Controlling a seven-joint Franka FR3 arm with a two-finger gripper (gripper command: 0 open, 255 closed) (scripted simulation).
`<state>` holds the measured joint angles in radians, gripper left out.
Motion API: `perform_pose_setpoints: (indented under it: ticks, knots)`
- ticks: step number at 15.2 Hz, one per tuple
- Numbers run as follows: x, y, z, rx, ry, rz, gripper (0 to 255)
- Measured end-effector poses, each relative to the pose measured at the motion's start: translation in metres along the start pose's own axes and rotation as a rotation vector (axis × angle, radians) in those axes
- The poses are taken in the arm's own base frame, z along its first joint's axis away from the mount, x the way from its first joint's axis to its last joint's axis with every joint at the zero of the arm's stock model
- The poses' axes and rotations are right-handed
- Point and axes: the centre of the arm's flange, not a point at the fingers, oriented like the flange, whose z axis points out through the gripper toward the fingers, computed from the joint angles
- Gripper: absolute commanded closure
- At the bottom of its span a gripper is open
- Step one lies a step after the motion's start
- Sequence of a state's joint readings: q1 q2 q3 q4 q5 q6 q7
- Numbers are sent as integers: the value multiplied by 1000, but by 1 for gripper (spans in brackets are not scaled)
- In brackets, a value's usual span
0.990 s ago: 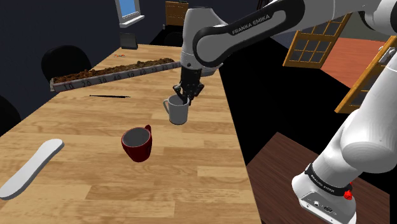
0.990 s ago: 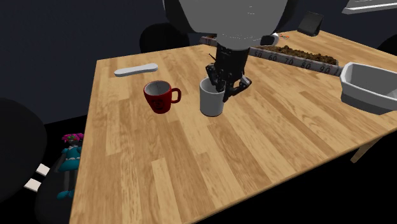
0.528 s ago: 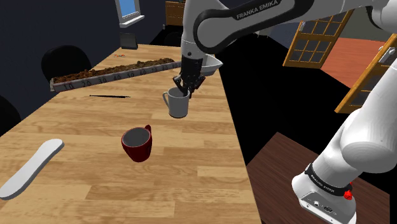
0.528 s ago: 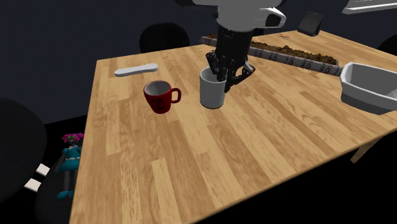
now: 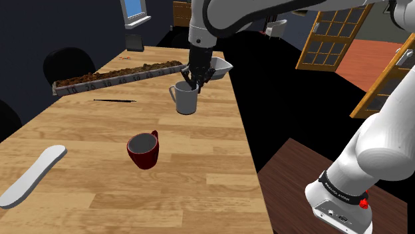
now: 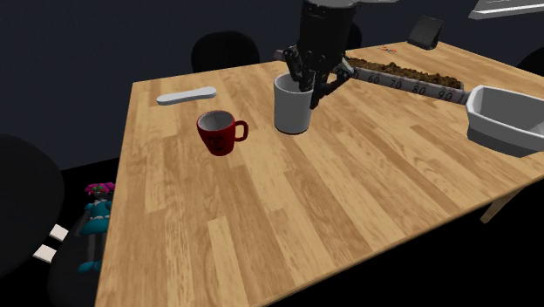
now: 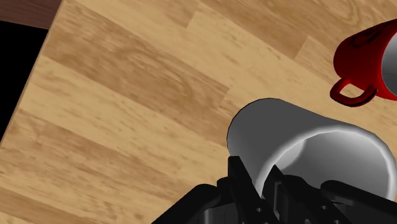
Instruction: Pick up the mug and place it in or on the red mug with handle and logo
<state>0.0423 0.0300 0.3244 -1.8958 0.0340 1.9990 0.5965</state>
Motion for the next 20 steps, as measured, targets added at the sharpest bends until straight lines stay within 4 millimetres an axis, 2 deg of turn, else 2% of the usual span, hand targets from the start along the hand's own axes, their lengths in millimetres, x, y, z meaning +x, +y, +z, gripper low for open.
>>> perform_pose_setpoints:
  ticks: [7, 8, 11, 20]
  knots:
    - [1, -1, -36, 0, 0, 0, 255]
    - [-1, -8, -39, 0, 0, 0, 255]
    - [-9, -39, -44, -1, 0, -1, 255]
    - [-37, -156, -57, 0, -1, -2, 255]
